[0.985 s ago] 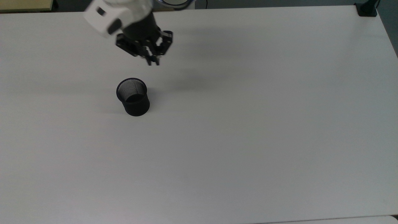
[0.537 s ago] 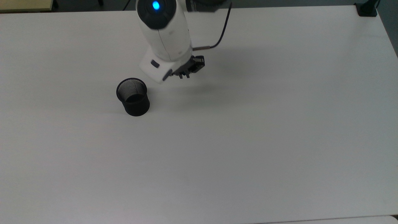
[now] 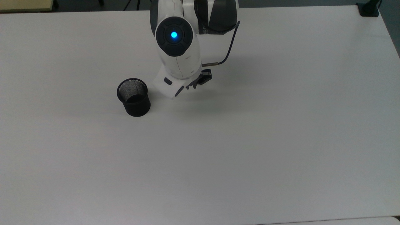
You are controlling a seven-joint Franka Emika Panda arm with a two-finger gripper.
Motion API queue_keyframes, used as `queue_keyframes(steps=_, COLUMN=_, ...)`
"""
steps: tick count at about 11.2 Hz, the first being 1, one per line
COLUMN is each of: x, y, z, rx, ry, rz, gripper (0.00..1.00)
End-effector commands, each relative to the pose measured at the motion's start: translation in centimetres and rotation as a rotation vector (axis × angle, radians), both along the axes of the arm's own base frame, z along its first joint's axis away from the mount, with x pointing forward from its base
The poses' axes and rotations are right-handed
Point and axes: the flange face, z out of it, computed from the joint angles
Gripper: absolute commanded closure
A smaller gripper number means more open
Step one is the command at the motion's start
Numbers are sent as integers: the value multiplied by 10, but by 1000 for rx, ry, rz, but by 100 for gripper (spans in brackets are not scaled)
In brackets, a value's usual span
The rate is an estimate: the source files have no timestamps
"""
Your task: Remove the marker
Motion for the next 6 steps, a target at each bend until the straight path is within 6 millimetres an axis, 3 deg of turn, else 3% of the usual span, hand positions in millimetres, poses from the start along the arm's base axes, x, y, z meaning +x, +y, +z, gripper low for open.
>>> queue_keyframes(steps=1, x=0, y=1, z=-6, rx=-34, ry=-22, rz=9, gripper=65)
queue_keyframes(steps=2, x=-1, y=5, z=-12, rx=-41, ry=-18, rz=21, gripper=64)
queue_keyframes(steps=3, x=0, y=6, z=-11, rx=-43, ry=-34, rz=17, gripper=56)
queue_keyframes(steps=4, x=1, y=4, z=-5, rx=-51, ry=-44, rz=-17, gripper=39)
queue_keyframes(steps=6, x=-3, y=-4, z=30, rx=-73, ry=-94, rz=-42, gripper=6)
